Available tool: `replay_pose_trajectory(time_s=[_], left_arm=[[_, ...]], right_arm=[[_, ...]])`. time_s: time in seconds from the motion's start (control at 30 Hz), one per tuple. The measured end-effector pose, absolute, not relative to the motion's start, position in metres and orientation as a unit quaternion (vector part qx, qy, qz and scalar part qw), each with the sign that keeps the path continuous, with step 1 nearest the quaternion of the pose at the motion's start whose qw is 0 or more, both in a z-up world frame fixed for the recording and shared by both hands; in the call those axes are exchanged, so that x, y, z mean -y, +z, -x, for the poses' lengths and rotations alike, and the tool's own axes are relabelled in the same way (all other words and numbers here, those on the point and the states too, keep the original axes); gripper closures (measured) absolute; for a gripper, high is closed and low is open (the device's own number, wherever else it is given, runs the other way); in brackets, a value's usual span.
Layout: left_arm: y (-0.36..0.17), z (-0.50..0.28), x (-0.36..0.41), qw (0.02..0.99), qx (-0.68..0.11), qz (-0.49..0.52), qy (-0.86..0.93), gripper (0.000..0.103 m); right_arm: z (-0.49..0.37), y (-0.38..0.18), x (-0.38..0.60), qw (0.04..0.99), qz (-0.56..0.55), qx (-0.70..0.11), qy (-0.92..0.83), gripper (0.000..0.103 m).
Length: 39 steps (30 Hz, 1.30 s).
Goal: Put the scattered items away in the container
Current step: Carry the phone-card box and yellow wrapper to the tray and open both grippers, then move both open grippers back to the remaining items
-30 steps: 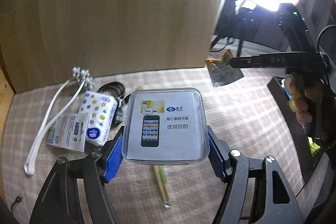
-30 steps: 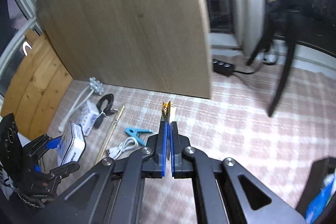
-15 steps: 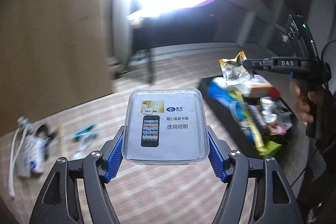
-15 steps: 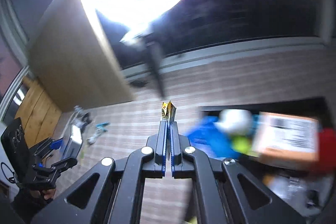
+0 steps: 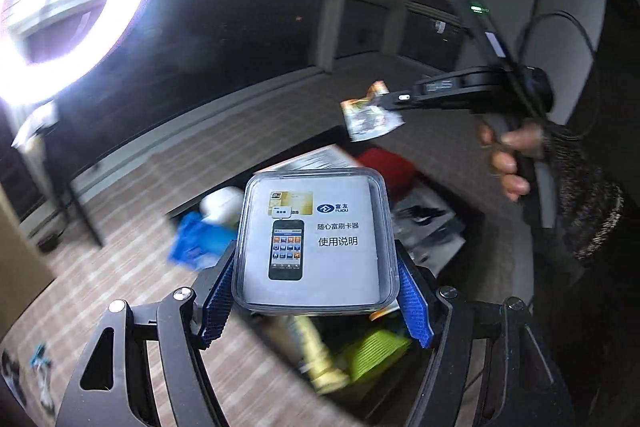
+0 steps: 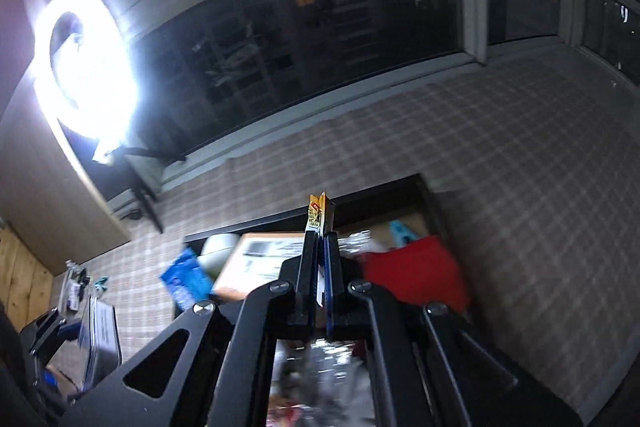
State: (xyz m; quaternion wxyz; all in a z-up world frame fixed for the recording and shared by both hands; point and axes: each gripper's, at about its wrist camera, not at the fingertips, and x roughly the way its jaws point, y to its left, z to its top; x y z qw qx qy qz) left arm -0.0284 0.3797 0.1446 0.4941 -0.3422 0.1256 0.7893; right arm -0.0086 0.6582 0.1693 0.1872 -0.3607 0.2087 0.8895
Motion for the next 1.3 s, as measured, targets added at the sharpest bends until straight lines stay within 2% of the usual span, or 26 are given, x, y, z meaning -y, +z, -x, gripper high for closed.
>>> replay_pose_trajectory(time_s=[0.17, 0.2, 0.23, 0.3, 0.83, 1.1, 1.3], left_arm=[[0.151, 0.016, -0.416, 0.506, -0.131, 0.327, 0.787, 0.034], [0.149, 0.016, -0.423, 0.499, -0.138, 0.33, 0.789, 0.033], [0.144, 0.018, -0.432, 0.492, -0.147, 0.341, 0.788, 0.032], [0.138, 0.022, -0.439, 0.484, -0.151, 0.354, 0.786, 0.032], [0.133, 0.036, -0.392, 0.453, -0.134, 0.365, 0.802, 0.033], [0.131, 0.058, -0.34, 0.4, -0.109, 0.375, 0.829, 0.033], [0.122, 0.085, -0.269, 0.328, -0.089, 0.385, 0.858, 0.033]], right_arm=[[0.014, 0.164, -0.68, 0.185, 0.362, -0.204, 0.891, 0.1], [0.017, 0.163, -0.683, 0.189, 0.371, -0.2, 0.887, 0.095], [0.02, 0.161, -0.687, 0.207, 0.384, -0.198, 0.878, 0.077], [0.022, 0.16, -0.693, 0.227, 0.382, -0.2, 0.873, 0.055], [0.027, 0.167, -0.661, 0.195, 0.365, -0.199, 0.888, 0.054], [0.062, 0.161, -0.603, 0.134, 0.383, -0.173, 0.897, 0.054], [0.1, 0.145, -0.534, 0.057, 0.409, -0.156, 0.897, 0.054]])
